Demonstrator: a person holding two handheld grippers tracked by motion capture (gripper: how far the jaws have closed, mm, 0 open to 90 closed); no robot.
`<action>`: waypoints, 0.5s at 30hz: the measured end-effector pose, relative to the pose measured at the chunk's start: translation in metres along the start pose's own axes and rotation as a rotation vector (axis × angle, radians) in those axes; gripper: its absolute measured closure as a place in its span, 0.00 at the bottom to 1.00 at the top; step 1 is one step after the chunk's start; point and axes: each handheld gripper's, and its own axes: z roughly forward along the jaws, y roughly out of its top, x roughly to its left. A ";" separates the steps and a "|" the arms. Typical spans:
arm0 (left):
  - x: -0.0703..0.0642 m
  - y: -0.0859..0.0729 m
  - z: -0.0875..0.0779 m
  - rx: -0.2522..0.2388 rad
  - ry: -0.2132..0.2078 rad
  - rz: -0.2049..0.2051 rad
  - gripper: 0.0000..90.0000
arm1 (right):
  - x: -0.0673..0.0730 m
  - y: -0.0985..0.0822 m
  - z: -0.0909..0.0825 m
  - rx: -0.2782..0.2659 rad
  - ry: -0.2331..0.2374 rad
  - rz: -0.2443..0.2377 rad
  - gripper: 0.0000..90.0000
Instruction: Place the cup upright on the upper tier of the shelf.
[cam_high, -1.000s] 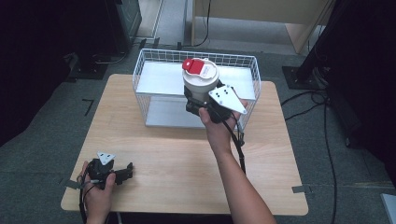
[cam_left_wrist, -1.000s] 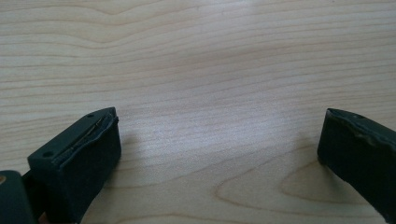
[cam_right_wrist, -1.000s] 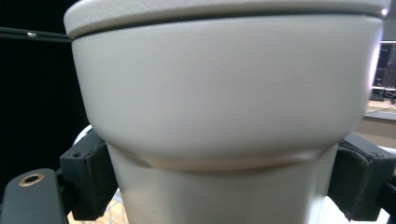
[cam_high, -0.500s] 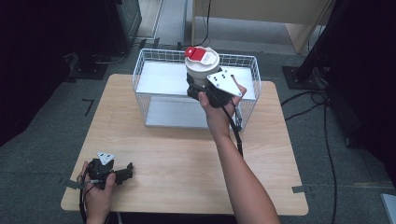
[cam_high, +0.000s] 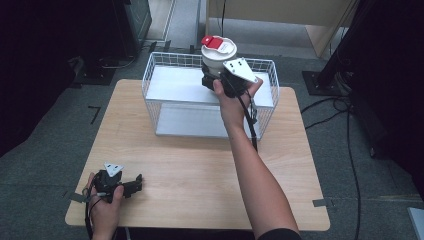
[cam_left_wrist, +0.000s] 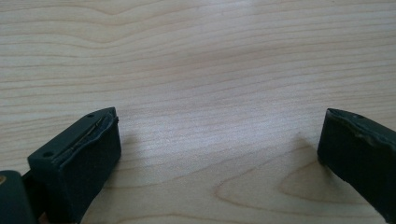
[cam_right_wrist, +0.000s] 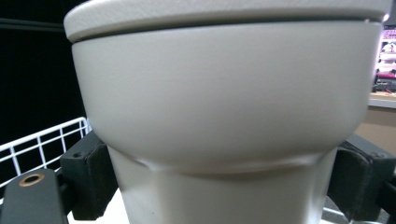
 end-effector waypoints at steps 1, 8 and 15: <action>0.000 0.000 0.000 0.000 0.001 0.001 0.00 | -0.001 0.001 0.004 0.000 -0.006 0.003 0.13; 0.000 0.000 0.000 0.000 -0.001 -0.002 0.00 | -0.003 0.001 0.013 0.014 -0.019 0.013 0.13; 0.000 0.000 0.000 0.001 -0.001 -0.003 0.00 | -0.009 -0.006 0.019 0.028 -0.030 0.032 0.13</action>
